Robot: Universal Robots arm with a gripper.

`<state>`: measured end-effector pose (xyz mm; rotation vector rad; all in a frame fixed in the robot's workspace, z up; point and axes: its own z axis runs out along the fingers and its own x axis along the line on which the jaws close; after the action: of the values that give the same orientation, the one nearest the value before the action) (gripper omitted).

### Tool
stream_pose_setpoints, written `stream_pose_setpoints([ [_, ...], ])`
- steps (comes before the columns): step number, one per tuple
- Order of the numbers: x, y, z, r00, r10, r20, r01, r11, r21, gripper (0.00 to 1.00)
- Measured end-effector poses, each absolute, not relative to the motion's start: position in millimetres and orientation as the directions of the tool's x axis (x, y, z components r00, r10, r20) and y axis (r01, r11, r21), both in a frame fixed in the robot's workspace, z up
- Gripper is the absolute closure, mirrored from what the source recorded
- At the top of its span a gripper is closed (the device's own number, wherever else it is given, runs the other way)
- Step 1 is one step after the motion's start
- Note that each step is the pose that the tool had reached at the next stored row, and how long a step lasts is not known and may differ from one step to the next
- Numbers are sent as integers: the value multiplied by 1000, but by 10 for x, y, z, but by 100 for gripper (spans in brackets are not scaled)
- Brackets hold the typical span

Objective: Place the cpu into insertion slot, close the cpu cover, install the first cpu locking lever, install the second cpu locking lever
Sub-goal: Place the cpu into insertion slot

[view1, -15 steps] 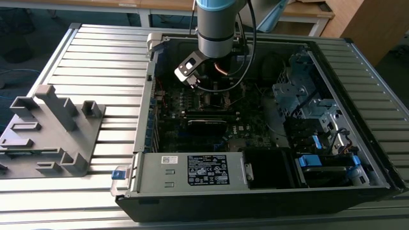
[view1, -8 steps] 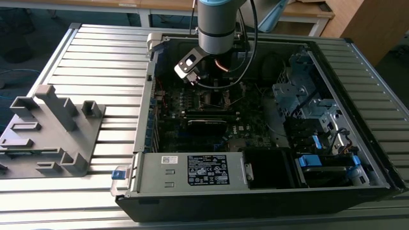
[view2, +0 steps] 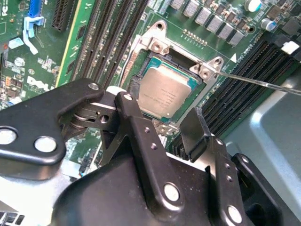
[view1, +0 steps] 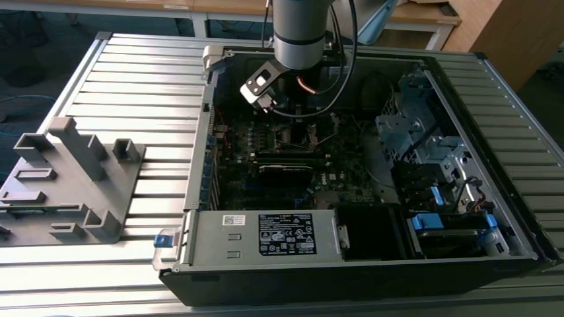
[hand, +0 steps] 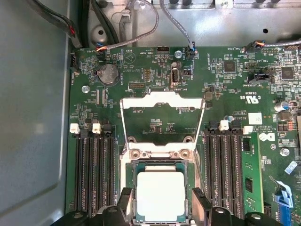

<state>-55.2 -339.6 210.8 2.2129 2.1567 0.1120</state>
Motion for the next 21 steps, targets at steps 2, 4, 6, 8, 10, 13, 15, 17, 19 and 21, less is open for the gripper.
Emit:
stream_pose_setpoints([
  [2,-553,-3397,2109,25,1000,17,996,-26,86,39],
  [4,-552,-3397,2109,25,1000,17,996,-26,86,47],
  [6,-553,-3397,2110,25,1000,17,996,-26,86,53],
  [8,-552,-3397,2111,25,1000,17,996,-26,86,59],
  [10,-553,-3397,2111,25,1000,17,996,-26,86,71],
  [13,-552,-3397,2112,25,1000,17,996,-26,86,82],
  [15,-553,-3397,2113,25,1000,17,996,-26,86,82],
  [17,-553,-3397,2113,25,1000,17,996,-26,86,89],
  [19,-553,-3397,2114,25,1000,17,996,-26,86,89],
  [21,-553,-3397,2114,25,1000,17,996,-26,86,89],
])
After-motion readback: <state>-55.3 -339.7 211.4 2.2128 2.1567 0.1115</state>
